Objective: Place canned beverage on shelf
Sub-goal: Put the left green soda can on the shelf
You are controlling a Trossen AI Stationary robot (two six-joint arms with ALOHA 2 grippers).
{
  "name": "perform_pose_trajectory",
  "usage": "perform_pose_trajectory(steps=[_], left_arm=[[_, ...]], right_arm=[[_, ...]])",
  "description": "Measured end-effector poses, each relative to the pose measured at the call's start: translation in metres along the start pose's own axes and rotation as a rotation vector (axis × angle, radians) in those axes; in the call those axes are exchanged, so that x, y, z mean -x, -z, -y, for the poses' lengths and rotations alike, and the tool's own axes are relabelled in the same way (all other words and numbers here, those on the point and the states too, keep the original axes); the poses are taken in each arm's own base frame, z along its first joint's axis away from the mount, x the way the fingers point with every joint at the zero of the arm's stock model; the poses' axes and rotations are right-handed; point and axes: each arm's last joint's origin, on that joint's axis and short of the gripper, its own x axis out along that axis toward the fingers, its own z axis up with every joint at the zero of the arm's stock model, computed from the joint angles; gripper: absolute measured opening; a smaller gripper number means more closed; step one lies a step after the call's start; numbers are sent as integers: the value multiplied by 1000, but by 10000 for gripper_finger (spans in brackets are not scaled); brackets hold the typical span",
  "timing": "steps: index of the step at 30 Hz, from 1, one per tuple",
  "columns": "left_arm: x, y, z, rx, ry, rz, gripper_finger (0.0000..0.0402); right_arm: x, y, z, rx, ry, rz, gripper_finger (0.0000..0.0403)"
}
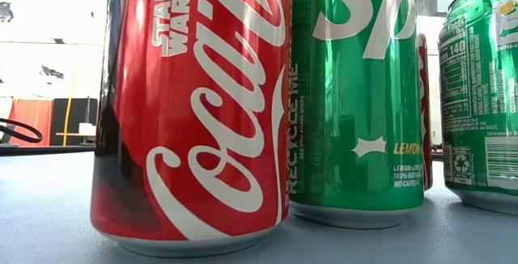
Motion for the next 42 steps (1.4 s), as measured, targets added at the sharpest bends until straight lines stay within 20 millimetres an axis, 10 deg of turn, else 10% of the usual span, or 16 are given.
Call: perform_pose_trajectory(steps=[13,24,42], left_arm=[[0,0,0,0,0,0,334],[0,1,2,20,8,-15,334],[-1,2,3,32,-2,-18,334]], right_arm=[[11,-15,-3,-128,95,64,281],[73,2,2,-59,118,132,281],[24,10,-1,277,-3,127,281]])
